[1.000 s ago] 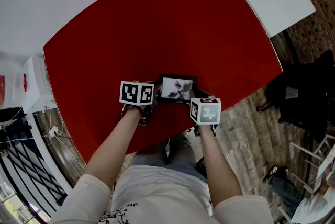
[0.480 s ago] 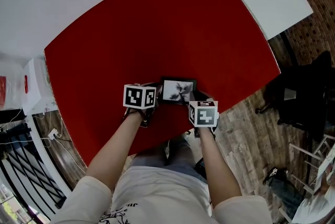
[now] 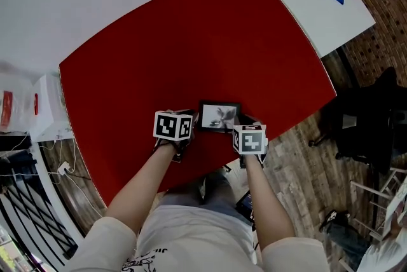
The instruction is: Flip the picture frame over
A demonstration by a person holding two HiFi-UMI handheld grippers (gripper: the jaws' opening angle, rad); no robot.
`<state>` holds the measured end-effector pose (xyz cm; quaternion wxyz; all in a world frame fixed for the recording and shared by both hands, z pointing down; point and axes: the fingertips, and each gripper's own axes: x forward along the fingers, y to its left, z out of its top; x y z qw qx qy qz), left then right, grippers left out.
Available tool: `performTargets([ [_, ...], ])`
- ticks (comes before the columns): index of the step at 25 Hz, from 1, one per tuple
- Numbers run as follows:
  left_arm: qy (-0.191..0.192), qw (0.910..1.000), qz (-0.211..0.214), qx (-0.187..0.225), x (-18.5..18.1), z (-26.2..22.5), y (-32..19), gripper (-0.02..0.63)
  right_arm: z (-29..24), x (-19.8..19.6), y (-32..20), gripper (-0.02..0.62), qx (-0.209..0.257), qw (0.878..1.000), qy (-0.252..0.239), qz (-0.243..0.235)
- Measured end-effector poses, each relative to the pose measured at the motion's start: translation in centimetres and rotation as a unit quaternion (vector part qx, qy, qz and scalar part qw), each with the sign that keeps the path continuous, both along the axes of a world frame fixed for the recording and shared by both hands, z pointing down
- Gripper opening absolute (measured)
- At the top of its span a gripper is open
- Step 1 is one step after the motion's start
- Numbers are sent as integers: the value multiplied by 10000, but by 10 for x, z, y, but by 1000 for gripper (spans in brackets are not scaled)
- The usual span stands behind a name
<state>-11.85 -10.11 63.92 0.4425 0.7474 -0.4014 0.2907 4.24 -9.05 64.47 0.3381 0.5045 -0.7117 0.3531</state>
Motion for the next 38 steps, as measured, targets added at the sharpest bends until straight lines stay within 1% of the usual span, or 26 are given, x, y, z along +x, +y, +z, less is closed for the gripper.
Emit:
performTargets([
  [2, -19, 9999, -8, 123, 1, -5, 2, 47, -11, 1, -1, 64, 185, 9998, -88, 53],
  [4, -132, 9992, 66, 383, -1, -16, 7, 9, -31, -2, 2, 64, 446, 9986, -246, 127],
  [5, -199, 9982, 117, 549, -1, -25, 11, 7, -44, -4, 6, 63, 590, 9977, -290, 141],
  [7, -293, 9952, 166, 914, -1, -50, 21, 6, -70, -9, 18, 25, 874, 9959, -232, 86],
  [8, -313, 9933, 163, 1101, 0, -64, 26, 6, -83, -11, 25, 6, 999, 9948, -181, 29],
  [10, -348, 9882, 195, 1478, 2, -95, 40, 6, -106, -16, 42, 5, 1166, 9930, -170, -84],
  [12, -467, 9813, 326, 1841, 4, -121, 57, 6, -123, -21, 61, 5, 1244, 9920, -170, -146],
  [14, -585, 9751, 404, 2100, 5, -136, 74, 6, -134, -23, 77, 5, 1286, 9916, -129, -114],
  [15, -594, 9738, 377, 2162, 6, -139, 81, 6, -138, -23, 82, 5, 1312, 9913, -119, -71],
  [18, -544, 9746, 142, 2169, 8, -138, 94, 6, -145, -23, 93, 5, 1391, 9902, -123, 37],
  [21, -407, 9785, -139, 2016, 8, -134, 98, 5, -146, -25, 98, 5, 1406, 9900, -140, 62],
  [23, -379, 9797, -230, 1956, 5, -136, 97, 6, -144, -26, 100, 5, 1396, 9901, -126, 39],
  [28, -346, 9794, -278, 1968, 0, -140, 96, 5, -143, -24, 100, 3, 1348, 9904, -223, 187],
  [38, -277, 9804, -183, 1942, 5, -144, 104, 6, -147, -30, 107, 3, 1367, 9904, -201, 97],
])
